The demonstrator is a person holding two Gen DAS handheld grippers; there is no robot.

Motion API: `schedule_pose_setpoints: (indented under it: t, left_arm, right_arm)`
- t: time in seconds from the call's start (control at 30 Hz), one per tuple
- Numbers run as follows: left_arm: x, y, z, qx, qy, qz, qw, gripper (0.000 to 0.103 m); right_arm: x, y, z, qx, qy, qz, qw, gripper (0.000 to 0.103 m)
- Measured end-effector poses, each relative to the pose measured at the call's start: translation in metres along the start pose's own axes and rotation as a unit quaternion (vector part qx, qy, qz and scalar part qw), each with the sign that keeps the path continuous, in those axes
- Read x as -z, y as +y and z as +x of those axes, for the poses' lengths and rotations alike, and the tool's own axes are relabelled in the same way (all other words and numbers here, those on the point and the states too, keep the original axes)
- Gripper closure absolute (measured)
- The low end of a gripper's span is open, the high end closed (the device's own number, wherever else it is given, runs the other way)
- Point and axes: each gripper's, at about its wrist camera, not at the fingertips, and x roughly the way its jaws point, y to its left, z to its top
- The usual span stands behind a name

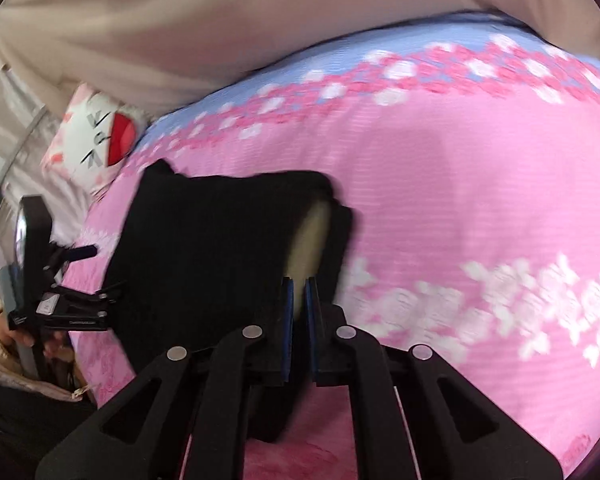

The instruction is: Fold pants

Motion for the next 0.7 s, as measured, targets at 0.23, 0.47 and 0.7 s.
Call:
schedule_pose_setpoints:
  t: [0.23,0.47,0.7]
  left_arm:
    - [0.003,0.004,0.000,0.007,0.000,-0.011,0.9999,0.005]
    - [0.002,0.002,0.000,0.001,0.003,-0.013,0.9999,0.005]
    - [0.001,0.001,0.000,-0.005,0.007,-0.016,0.9998,0.005]
  right_arm:
    - [-0.009,0.013,0.006,0.007,0.016,-0.037,0.999,0.061]
    - [-0.015,0.007,0.014,-0.041,0.027,-0.045,0.998,0.064]
    - [-0.020,-0.004,0.038,-0.045,0.043,-0.025,0.998,0.067]
